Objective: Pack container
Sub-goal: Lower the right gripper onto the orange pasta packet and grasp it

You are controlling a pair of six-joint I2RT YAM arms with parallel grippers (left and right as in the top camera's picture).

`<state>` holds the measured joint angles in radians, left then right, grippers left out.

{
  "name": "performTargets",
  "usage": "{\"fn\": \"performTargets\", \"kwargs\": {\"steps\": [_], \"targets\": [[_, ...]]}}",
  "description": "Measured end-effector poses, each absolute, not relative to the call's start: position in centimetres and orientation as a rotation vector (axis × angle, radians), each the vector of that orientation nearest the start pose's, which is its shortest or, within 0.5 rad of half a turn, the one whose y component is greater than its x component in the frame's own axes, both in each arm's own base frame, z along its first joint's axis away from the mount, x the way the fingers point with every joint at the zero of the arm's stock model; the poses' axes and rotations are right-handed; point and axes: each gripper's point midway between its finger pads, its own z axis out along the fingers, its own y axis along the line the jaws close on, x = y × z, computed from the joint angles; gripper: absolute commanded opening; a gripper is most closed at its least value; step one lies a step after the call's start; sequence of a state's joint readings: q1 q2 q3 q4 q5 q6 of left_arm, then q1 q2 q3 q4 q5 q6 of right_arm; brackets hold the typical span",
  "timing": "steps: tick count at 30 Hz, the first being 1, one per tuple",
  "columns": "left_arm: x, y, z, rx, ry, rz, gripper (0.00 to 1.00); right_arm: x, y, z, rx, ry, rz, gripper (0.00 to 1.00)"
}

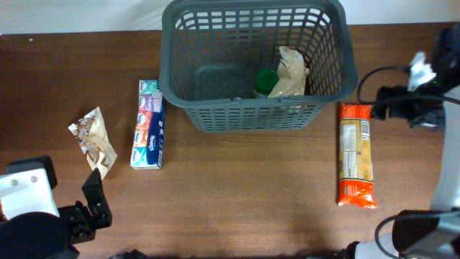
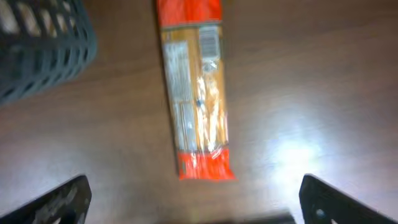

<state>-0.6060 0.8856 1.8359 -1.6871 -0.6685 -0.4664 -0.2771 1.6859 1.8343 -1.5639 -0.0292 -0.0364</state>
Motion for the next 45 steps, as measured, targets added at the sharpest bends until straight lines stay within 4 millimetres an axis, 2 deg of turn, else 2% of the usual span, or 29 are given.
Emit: {"fn": "performTargets", "kwargs": {"steps": [4, 9, 15, 23, 30, 41, 45], "targets": [[14.4, 3.0, 41.2, -0.177, 2.122, 0.151, 1.0, 32.3, -8.2, 18.7, 0.271, 2.975, 0.045, 0.99], [14.4, 3.0, 41.2, -0.177, 2.123, 0.152, 1.0, 32.3, -7.9, 14.6, 0.198, 3.002, 0.069, 0.99], [14.4, 3.0, 41.2, -0.176, 2.123, 0.152, 1.0, 30.5, -7.4, 9.7, 0.207, 3.072, 0.095, 0.99], [14.4, 3.0, 41.2, -0.177, 2.122, 0.152, 1.0, 30.1, -7.3, 7.6, 0.248, 3.131, 0.118, 0.99], [14.4, 3.0, 41.2, -0.176, 2.123, 0.152, 1.0, 30.7, -7.5, 5.3, 0.286, 3.163, 0.13, 0.99], [14.4, 3.0, 41.2, -0.177, 2.123, 0.152, 1.0, 31.9, -7.8, 4.6, 0.314, 3.124, 0.119, 0.99], [14.4, 3.0, 41.2, -0.176, 2.122, 0.153, 1.0, 31.3, -7.5, 3.4, 0.319, 3.151, 0.132, 0.99]]}}
